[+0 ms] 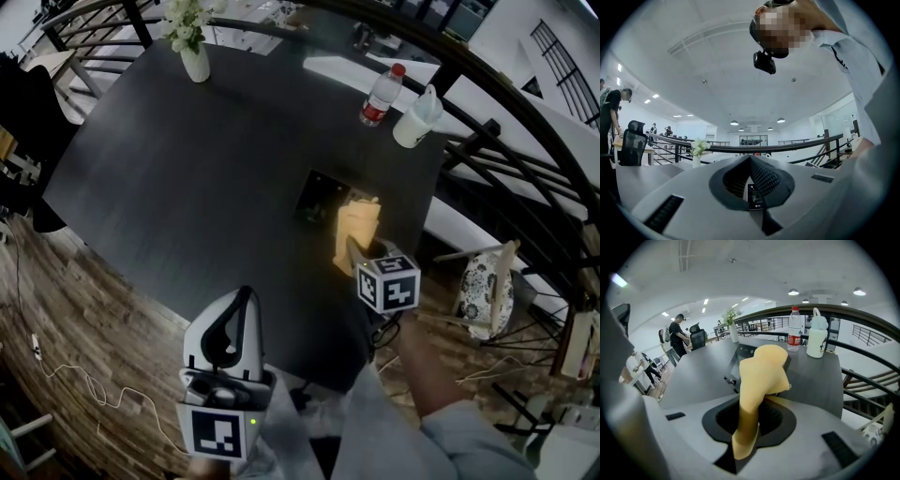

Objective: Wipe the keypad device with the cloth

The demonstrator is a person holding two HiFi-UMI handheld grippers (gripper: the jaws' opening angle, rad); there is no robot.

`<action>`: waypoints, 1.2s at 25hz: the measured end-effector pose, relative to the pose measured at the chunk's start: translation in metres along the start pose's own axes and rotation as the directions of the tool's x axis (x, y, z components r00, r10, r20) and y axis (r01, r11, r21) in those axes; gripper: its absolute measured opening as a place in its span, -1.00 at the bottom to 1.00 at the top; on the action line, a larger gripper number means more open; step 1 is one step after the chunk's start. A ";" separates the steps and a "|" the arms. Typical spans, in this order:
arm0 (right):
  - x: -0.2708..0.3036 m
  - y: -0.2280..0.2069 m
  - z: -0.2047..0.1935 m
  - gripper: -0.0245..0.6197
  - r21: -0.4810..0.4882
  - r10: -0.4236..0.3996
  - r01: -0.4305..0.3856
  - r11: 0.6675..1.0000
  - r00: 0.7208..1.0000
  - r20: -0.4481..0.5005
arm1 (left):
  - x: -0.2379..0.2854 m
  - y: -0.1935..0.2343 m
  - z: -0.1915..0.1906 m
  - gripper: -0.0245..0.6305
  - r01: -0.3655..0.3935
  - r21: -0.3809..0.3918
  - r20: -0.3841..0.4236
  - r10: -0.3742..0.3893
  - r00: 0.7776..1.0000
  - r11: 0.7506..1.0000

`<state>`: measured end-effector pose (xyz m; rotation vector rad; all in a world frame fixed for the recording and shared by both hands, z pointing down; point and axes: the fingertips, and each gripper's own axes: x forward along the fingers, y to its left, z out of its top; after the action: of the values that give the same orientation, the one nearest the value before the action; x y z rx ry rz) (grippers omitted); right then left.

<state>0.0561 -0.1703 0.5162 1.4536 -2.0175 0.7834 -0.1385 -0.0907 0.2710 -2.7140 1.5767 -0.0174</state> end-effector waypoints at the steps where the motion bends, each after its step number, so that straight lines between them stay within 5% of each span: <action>1: 0.001 0.005 0.000 -0.71 -0.002 0.010 -0.010 1.000 1.000 0.003 | 0.000 0.001 0.000 -0.89 -0.001 0.000 0.000 0.001 1.000 1.000; 14: -0.041 0.041 0.039 -0.71 -0.103 0.054 -0.034 0.994 0.978 0.200 | 0.002 -0.005 0.011 -0.89 -0.010 0.018 0.029 0.010 1.000 1.000; 30: -0.142 0.056 0.091 -0.71 -0.157 0.068 -0.001 0.988 0.904 0.423 | 0.012 -0.018 0.037 -0.89 0.008 0.052 0.087 -0.013 0.996 0.999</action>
<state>0.0352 -0.1292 0.3445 1.6069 -2.3696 0.3248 -0.1165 -0.0922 0.2338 -2.6457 1.5174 0.0582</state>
